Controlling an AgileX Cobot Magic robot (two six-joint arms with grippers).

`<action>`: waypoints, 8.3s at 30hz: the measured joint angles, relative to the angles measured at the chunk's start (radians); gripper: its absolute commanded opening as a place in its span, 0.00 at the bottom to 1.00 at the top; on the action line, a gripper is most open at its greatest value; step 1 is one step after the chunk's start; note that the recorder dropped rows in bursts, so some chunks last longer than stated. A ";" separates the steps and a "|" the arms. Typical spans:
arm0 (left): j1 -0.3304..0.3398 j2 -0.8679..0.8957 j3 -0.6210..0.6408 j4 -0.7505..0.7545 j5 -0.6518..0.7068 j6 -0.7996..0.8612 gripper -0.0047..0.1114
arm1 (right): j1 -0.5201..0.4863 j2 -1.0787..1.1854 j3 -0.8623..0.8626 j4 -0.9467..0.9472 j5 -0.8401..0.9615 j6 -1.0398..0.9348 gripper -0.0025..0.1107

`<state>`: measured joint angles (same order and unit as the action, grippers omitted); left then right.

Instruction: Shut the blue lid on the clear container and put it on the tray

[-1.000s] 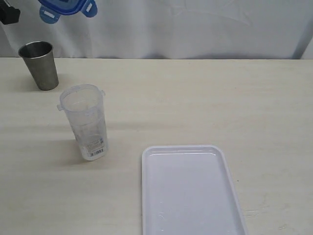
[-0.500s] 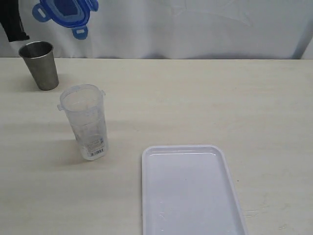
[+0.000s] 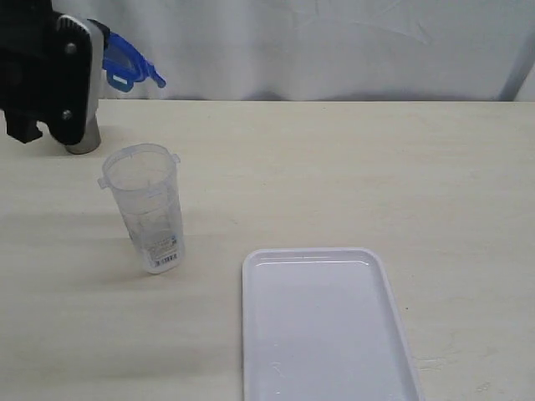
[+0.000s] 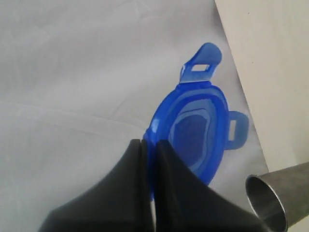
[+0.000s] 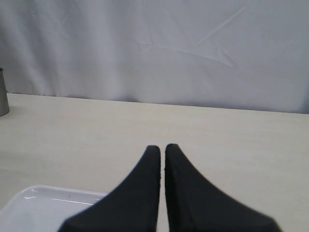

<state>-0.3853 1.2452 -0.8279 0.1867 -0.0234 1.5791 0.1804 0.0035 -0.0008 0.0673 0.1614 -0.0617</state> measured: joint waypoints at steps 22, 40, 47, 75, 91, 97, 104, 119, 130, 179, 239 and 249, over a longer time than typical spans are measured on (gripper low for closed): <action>-0.002 -0.063 0.275 -0.109 -0.534 -0.321 0.04 | 0.000 0.000 0.000 0.000 -0.002 0.000 0.06; -0.002 0.143 0.244 -0.037 -0.483 -0.326 0.04 | 0.000 0.000 0.000 0.000 -0.013 0.017 0.06; -0.002 0.122 0.244 -0.037 -0.470 -0.322 0.04 | 0.000 0.000 0.000 0.000 -0.018 0.019 0.06; -0.061 0.036 0.244 -0.309 -0.356 -0.026 0.04 | 0.000 0.000 0.000 0.000 -0.018 0.021 0.06; -0.061 -0.071 0.244 -0.349 -0.302 -0.015 0.04 | 0.000 0.000 0.000 0.000 -0.018 0.025 0.06; -0.061 -0.048 0.244 -0.349 -0.424 -0.015 0.04 | 0.000 0.000 0.000 0.000 -0.018 0.048 0.06; -0.061 0.047 0.244 -0.351 -0.464 -0.029 0.04 | 0.000 0.000 0.000 0.000 -0.018 0.051 0.06; -0.118 0.056 0.244 -0.398 -0.433 -0.051 0.04 | 0.000 0.000 0.000 0.000 -0.018 0.051 0.06; -0.118 0.056 0.266 -0.495 -0.419 0.047 0.04 | 0.000 0.000 0.000 0.000 -0.018 0.051 0.06; -0.281 0.056 0.403 -0.763 -0.519 0.370 0.04 | 0.000 0.000 0.000 0.000 -0.018 0.051 0.06; -0.281 -0.002 0.419 -0.894 -0.321 0.373 0.23 | 0.000 0.000 0.000 0.000 -0.018 0.051 0.06; -0.281 -0.002 0.419 -0.894 -0.315 0.373 0.24 | 0.000 0.000 0.000 0.000 -0.018 0.051 0.06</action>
<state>-0.6664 1.2437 -0.4091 -0.7071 -0.3385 1.9520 0.1804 0.0035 -0.0008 0.0673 0.1436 -0.0103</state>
